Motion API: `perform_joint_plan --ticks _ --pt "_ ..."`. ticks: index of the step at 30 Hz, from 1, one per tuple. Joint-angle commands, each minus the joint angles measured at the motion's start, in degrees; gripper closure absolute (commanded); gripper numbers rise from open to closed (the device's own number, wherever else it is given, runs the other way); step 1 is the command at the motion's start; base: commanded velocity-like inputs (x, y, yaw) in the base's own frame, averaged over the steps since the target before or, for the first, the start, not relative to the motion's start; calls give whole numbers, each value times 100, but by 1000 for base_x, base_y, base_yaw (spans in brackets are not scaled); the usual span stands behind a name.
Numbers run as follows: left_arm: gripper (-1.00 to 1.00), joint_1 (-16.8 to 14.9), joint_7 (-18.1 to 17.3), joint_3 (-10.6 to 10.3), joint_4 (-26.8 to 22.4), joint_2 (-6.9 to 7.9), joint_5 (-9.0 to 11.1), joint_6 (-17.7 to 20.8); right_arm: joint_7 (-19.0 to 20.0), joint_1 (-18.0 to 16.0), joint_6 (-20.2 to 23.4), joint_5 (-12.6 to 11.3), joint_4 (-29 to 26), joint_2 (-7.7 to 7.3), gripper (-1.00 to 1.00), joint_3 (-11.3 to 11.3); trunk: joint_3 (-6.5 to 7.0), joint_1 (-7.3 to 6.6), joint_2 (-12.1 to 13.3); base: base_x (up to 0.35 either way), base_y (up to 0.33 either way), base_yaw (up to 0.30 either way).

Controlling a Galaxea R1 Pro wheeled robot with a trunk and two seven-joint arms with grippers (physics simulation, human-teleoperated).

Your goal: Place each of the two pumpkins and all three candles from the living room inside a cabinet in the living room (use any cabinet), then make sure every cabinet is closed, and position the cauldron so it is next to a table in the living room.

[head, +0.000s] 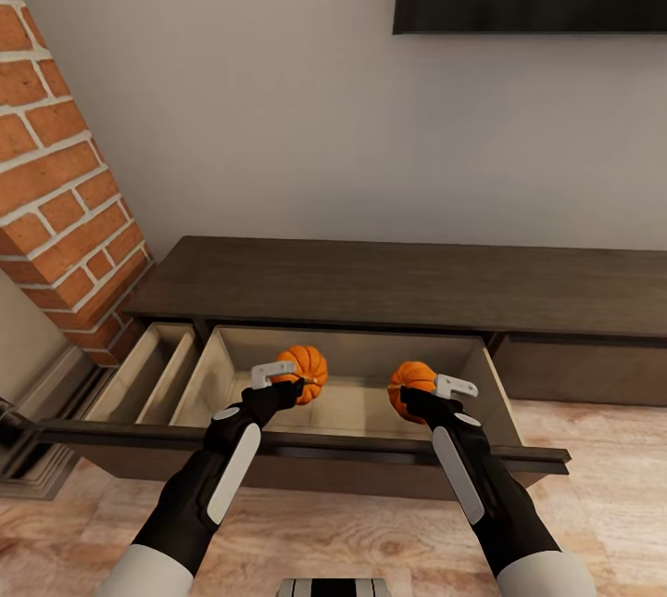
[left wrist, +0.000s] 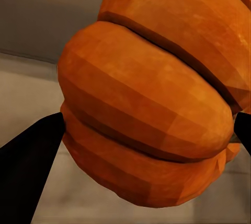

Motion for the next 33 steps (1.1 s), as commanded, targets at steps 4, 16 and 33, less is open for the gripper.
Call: perform_joint_plan --ticks 4,16,33 --pt "100 -3 56 -140 -12 1 43 152 -59 -3 11 -58 -11 -2 100 12 -5 -1 -2 0 0 0" --pt "100 -36 85 -192 -3 -4 39 551 -59 -3 18 -50 -15 -2 100 12 -5 -1 -2 0 0 0" --pt "100 -65 98 -177 51 9 33 529 -63 -3 27 -32 -23 -2 100 20 -5 -1 -2 0 0 0"
